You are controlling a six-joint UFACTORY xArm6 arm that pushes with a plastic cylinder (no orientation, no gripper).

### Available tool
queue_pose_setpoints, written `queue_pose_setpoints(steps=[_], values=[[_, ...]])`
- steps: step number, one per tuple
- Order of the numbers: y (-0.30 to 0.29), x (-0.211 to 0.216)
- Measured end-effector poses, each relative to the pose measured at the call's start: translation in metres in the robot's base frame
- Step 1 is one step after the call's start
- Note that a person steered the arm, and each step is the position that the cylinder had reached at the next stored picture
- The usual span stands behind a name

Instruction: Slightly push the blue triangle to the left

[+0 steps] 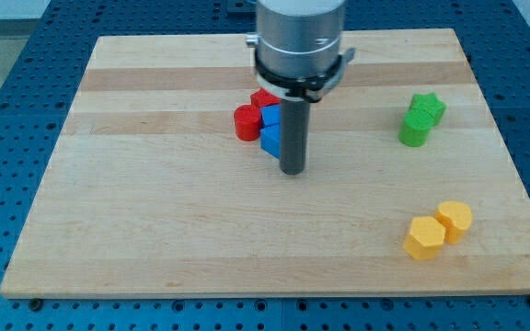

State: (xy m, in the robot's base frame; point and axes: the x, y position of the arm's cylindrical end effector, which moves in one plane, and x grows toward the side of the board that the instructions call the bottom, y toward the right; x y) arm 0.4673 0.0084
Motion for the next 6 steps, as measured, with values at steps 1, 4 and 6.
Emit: queue_pose_setpoints(steps=[1, 4, 6], values=[[-0.013, -0.005], [-0.017, -0.017], [0.015, -0.017]])
